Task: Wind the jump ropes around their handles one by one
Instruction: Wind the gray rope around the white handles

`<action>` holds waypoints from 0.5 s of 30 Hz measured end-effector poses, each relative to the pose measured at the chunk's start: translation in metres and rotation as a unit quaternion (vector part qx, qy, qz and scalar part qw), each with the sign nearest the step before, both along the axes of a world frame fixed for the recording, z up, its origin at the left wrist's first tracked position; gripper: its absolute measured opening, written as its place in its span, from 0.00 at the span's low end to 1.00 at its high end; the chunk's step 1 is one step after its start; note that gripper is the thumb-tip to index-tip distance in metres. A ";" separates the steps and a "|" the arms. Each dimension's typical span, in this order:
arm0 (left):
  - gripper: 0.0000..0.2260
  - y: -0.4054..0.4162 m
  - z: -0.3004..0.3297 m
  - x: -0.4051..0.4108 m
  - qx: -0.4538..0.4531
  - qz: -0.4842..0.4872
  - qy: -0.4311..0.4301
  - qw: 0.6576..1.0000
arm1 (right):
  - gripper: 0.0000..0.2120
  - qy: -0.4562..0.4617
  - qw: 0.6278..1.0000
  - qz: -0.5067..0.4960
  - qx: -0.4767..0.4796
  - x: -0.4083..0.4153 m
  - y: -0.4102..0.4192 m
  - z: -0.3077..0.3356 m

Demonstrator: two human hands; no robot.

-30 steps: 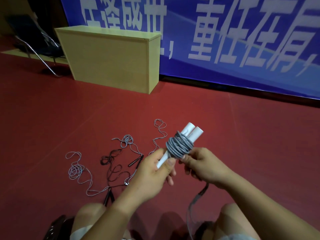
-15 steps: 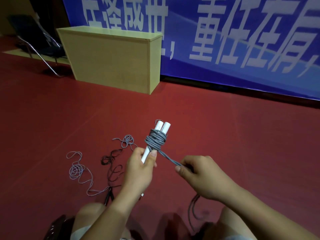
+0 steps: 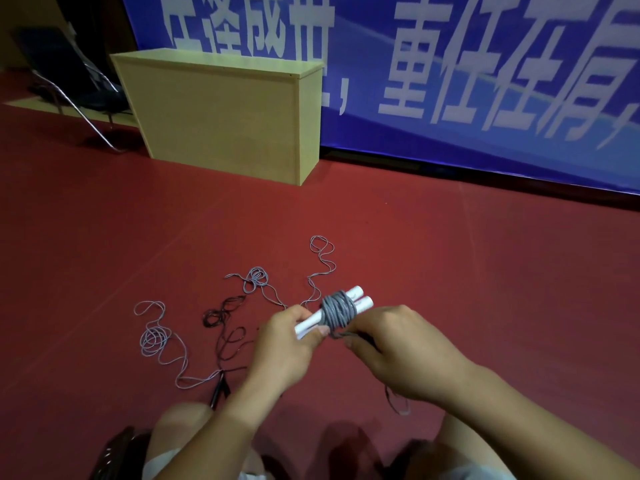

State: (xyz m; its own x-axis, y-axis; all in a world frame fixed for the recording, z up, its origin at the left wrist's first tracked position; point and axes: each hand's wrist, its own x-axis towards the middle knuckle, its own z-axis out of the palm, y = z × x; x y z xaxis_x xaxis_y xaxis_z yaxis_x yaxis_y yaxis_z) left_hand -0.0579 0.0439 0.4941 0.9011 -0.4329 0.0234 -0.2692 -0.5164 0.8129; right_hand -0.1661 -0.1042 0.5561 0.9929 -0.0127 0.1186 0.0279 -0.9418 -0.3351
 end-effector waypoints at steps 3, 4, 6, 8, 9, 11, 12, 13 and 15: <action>0.03 0.004 0.007 -0.001 0.040 -0.042 -0.042 0.997 | 0.14 -0.007 1.000 -0.005 0.003 0.003 -0.002 0.002; 0.03 0.004 0.010 -0.002 0.057 -0.059 -0.055 0.995 | 0.14 -0.011 1.000 -0.006 0.008 0.004 -0.002 0.003; 0.04 0.004 0.015 -0.005 0.087 -0.100 -0.062 0.989 | 0.13 -0.014 1.000 -0.007 0.015 0.006 -0.004 0.007; 0.07 0.004 0.020 -0.008 0.127 -0.145 -0.083 0.978 | 0.14 -0.013 1.000 -0.007 0.013 0.009 -0.007 0.010; 0.09 0.005 0.022 -0.010 0.145 -0.164 -0.096 0.971 | 0.14 -0.012 1.000 -0.014 0.014 0.011 -0.009 0.011; 0.11 0.008 0.027 -0.010 0.138 -0.200 -0.095 0.965 | 0.14 -0.015 0.999 -0.040 0.033 0.013 -0.014 0.013; 0.11 0.010 0.030 -0.009 0.130 -0.217 -0.093 0.963 | 0.14 -0.021 0.997 -0.054 0.048 0.013 -0.016 0.013; 0.11 0.011 0.032 -0.008 0.127 -0.232 -0.096 0.960 | 0.13 -0.025 0.996 -0.065 0.063 0.014 -0.018 0.014; 0.09 0.014 0.037 -0.007 0.122 -0.263 -0.104 0.951 | 0.11 -0.024 0.992 -0.084 0.088 0.014 -0.022 0.017</action>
